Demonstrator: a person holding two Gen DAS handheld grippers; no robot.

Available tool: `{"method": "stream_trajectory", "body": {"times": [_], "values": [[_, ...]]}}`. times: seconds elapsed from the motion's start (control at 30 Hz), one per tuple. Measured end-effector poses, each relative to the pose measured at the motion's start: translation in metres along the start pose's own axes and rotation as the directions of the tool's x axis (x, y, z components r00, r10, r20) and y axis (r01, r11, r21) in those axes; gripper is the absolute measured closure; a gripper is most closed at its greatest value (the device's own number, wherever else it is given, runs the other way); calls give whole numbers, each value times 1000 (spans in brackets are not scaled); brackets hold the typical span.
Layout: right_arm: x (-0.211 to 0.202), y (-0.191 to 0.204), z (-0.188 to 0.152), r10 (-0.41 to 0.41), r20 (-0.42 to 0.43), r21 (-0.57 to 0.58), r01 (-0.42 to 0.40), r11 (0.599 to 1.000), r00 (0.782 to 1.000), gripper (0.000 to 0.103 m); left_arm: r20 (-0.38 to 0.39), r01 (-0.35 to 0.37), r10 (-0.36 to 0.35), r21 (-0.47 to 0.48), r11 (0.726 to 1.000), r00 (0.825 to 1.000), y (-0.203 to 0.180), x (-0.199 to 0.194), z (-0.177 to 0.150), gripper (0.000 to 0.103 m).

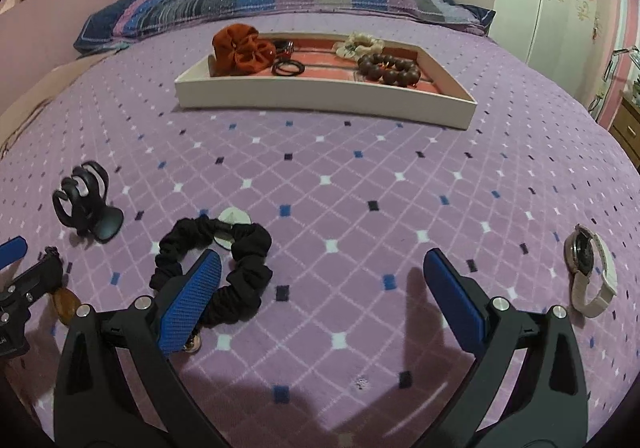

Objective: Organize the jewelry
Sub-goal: 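Grasp the dark knotted hair tie with the left tool while the right tool grasps the black scrunchie, then carry the knotted hair tie and black scrunchie into the tray and open both tools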

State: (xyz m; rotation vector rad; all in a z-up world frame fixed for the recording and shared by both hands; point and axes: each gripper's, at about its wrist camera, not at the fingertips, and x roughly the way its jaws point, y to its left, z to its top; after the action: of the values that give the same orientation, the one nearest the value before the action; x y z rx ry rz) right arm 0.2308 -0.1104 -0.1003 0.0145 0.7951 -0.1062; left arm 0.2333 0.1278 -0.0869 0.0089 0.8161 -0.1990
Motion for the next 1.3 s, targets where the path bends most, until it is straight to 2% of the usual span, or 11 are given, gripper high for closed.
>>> {"method": "stream_trajectory", "body": {"times": [0.03,0.13,0.2,0.3,0.53,0.6,0.77,1.0,1.3], "values": [[0,0,0,1,-1,-3,-1,1000,1000,5,1,3,-3,1,1000,1000,0,1,0,20],[1,2,-1,12,-3,-11,-12,1000,1000,14,5,11,-11,14,1000,1000,-2,0,-1,29],[1,4,-1,17,0,-20,-17,1000,1000,23,9,21,-21,28,999,1000,-5,-1,-2,40],[-1,9,-2,30,8,-44,-30,999,1000,35,10,36,-36,46,998,999,-9,-2,-3,51],[-3,14,-3,71,10,-54,-70,996,997,56,7,72,-72,42,997,997,-10,-3,-4,65],[-3,14,-2,85,12,-52,-84,995,996,68,7,75,-76,38,996,997,-9,-3,-4,69],[-3,16,-2,104,11,-58,-103,993,994,85,6,91,-92,39,995,996,-10,-3,-4,77],[-5,13,-3,117,23,-47,-116,992,993,91,15,84,-84,45,996,996,-12,-5,-5,78],[-9,5,0,147,35,-22,-146,989,988,92,24,76,-76,14,997,997,-9,-13,-5,79]]}}
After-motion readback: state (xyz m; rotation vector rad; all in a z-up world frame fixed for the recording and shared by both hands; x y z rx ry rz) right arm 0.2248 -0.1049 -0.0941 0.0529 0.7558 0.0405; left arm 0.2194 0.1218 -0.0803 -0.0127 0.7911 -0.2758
